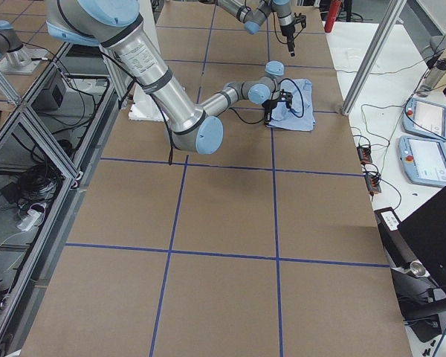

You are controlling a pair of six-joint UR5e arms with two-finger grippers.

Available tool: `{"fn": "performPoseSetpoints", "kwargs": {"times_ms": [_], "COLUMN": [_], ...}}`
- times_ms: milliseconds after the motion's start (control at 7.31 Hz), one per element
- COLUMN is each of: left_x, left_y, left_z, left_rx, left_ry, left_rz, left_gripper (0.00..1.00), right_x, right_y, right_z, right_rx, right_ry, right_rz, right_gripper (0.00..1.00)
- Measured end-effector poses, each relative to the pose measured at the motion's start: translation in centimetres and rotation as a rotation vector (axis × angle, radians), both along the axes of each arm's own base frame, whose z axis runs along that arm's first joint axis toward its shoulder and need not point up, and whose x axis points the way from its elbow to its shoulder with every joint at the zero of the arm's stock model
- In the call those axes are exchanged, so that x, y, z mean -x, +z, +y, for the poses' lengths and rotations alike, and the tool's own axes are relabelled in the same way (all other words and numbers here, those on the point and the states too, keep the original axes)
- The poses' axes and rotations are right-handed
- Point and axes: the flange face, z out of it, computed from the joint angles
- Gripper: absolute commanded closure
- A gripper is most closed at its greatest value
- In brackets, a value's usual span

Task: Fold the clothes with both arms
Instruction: 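Drag the shirt with the right gripper away from the left arm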

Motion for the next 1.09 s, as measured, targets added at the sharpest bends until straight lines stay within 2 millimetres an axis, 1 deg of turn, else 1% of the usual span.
{"fn": "performPoseSetpoints", "kwargs": {"times_ms": [137, 273, 410, 547, 684, 820, 957, 1094], "left_x": [0.0, 0.0, 0.0, 0.0, 0.1, 0.1, 0.1, 0.2], "left_y": [0.0, -0.1, -0.3, -0.5, -0.7, -0.9, -1.3, -1.8], "left_z": [0.0, -0.1, -0.1, -0.1, -0.1, 0.0, 0.0, 0.1], "left_rx": [0.0, 0.0, -0.002, -0.003, -0.003, -0.004, -0.007, -0.012], "left_ry": [0.0, -0.001, -0.001, -0.002, -0.005, -0.007, -0.008, -0.009], "left_rz": [0.0, 0.0, 0.002, 0.004, 0.007, 0.011, 0.016, 0.021], "left_gripper": [0.0, 0.0, 0.0, 0.0, 0.0, 0.0, 0.0, 0.0], "right_x": [-0.4, -1.7, -3.8, -6.4, -9.4, -12.2, -14.9, -17.1], "right_y": [-0.3, -0.2, 0.4, 1.1, 2.3, 4.0, 6.4, 8.5], "right_z": [0.3, 1.3, 3.2, 6.0, 9.1, 11.6, 13.9, 15.8], "right_rx": [-0.004, -0.01, -0.011, -0.009, -0.003, 0.005, 0.017, 0.027], "right_ry": [-0.001, -0.001, -0.004, -0.011, -0.019, -0.026, -0.032, -0.038], "right_rz": [-0.007, -0.016, -0.019, -0.017, -0.011, 0.0, 0.018, 0.037], "right_gripper": [1.0, 1.0, 1.0, 1.0, 1.0, 1.0, 1.0, 0.01]}}
